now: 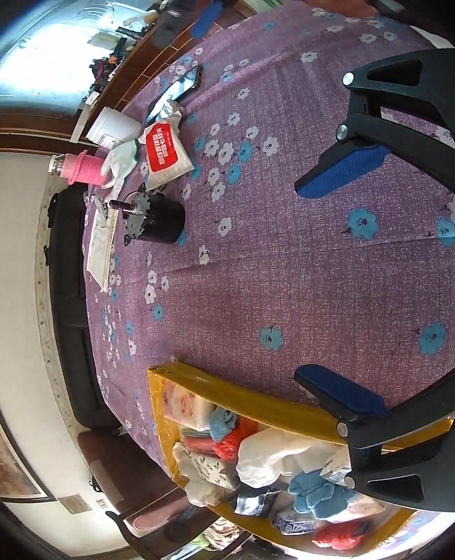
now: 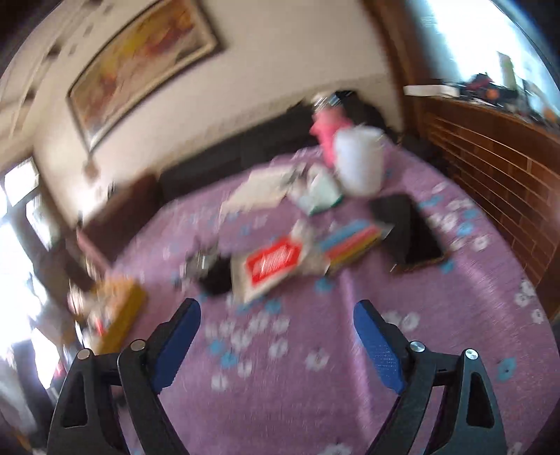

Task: Organize soft objects
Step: 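Withdraw both tools from the tray back over the table items, then grasp the white-red wet wipes bag with left tool while right tool grasps the bagged sponges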

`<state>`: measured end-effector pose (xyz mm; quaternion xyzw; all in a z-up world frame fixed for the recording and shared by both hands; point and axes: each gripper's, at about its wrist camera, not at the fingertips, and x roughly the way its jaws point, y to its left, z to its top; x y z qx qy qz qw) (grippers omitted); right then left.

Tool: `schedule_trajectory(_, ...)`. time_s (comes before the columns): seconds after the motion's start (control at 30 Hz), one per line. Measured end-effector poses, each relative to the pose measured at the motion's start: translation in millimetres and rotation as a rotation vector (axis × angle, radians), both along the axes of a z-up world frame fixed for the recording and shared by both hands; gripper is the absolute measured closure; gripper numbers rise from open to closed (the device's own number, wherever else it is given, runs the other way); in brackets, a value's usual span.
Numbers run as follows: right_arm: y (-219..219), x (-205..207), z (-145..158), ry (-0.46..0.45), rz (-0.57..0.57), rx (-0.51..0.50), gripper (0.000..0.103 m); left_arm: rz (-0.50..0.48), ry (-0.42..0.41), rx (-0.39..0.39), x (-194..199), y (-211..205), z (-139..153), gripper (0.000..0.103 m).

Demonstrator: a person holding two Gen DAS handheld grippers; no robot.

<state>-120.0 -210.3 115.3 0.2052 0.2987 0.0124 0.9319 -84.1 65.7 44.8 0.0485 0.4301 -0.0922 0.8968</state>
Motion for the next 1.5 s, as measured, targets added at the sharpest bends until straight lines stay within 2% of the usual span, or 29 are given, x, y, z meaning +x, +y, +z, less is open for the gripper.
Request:
schedule_trajectory(0.07,-21.1,3.6,15.3,-0.021,-0.036,0.045,0.011,0.005,0.007,-0.012,3.8,1.3,-0.1,0.008)
schedule_trajectory(0.13,-38.5,9.7,31.2,-0.028,-0.06,0.049,0.011,0.0,0.033,-0.04,11.0,1.7,-2.1,0.008)
schedule_trajectory(0.2,-51.7,18.5,48.7,-0.029,-0.095,-0.003,0.01,-0.011,0.06,-0.071,20.6,-1.9,-7.3,0.008)
schedule_trajectory(0.3,-53.4,38.3,60.9,0.025,-0.114,-0.158,0.01,-0.028,0.097,-0.092,33.4,-12.5,-19.4,0.008)
schedule_trajectory(0.4,-44.4,61.4,46.7,0.114,-0.037,-0.172,0.01,-0.037,0.129,-0.1,42.2,-20.1,-32.0,0.008)
schedule_trajectory(0.47,-34.3,79.2,30.2,0.171,0.02,-0.154,0.013,-0.038,0.096,-0.065,41.8,-23.9,-34.5,0.007)
schedule_trajectory(0.53,-24.9,97.7,14.0,0.213,0.042,-0.165,0.029,-0.05,0.097,-0.064,42.3,-25.1,-36.1,0.003)
schedule_trajectory(0.57,-18.3,107.1,5.5,0.231,0.05,-0.174,0.033,-0.056,0.101,-0.073,42.6,-24.3,-36.9,0.0)
schedule_trajectory(0.63,-6.0,128.3,-5.2,0.258,0.065,-0.201,0.046,-0.059,0.104,-0.069,43.1,-25.1,-37.8,0.0)
schedule_trajectory(0.77,18.0,165.2,-19.2,0.294,0.091,-0.274,0.048,-0.062,0.107,0.015,43.3,-35.7,-40.8,0.0)
schedule_trajectory(0.87,34.4,188.3,-29.6,0.318,0.095,-0.342,0.048,-0.061,0.108,0.009,43.1,-33.8,-40.7,0.0)
schedule_trajectory(1.0,54.2,192.8,-50.3,0.398,0.268,-0.286,0.046,-0.061,0.108,0.007,43.0,-33.8,-40.8,0.0)
schedule_trajectory(1.03,58.8,183.4,-49.4,0.405,0.367,-0.215,0.046,-0.061,0.108,0.007,43.1,-33.8,-40.9,0.0)
schedule_trajectory(1.07,63.9,167.5,-47.4,0.418,0.528,-0.076,0.046,-0.061,0.108,0.007,43.0,-33.9,-41.0,0.0)
schedule_trajectory(1.1,67.3,151.8,-42.4,0.412,0.627,-0.003,0.047,-0.06,0.108,0.008,42.9,-33.9,-41.0,0.0)
schedule_trajectory(1.13,69.4,133.2,-32.8,0.379,0.685,0.001,0.047,-0.061,0.108,0.008,42.9,-33.6,-41.0,0.0)
schedule_trajectory(1.17,66.3,112.3,-18.4,0.325,0.704,-0.035,0.046,-0.06,0.108,0.008,42.4,-34.0,-40.7,0.0)
schedule_trajectory(1.23,41.5,88.5,3.1,0.257,0.65,-0.023,0.031,-0.06,0.108,0.008,42.3,-33.7,-40.8,0.0)
schedule_trajectory(1.33,-6.4,81.5,18.4,0.214,0.403,-0.06,0.026,-0.06,0.108,0.008,42.1,-33.8,-40.9,0.0)
schedule_trajectory(1.4,-39.6,89.6,12.2,0.256,0.225,-0.084,0.026,-0.06,0.108,0.008,42.0,-33.8,-40.8,0.0)
schedule_trajectory(1.5,-62.3,106.4,-8.5,0.321,0.12,-0.019,0.026,-0.06,0.108,0.008,41.9,-33.9,-40.8,0.0)
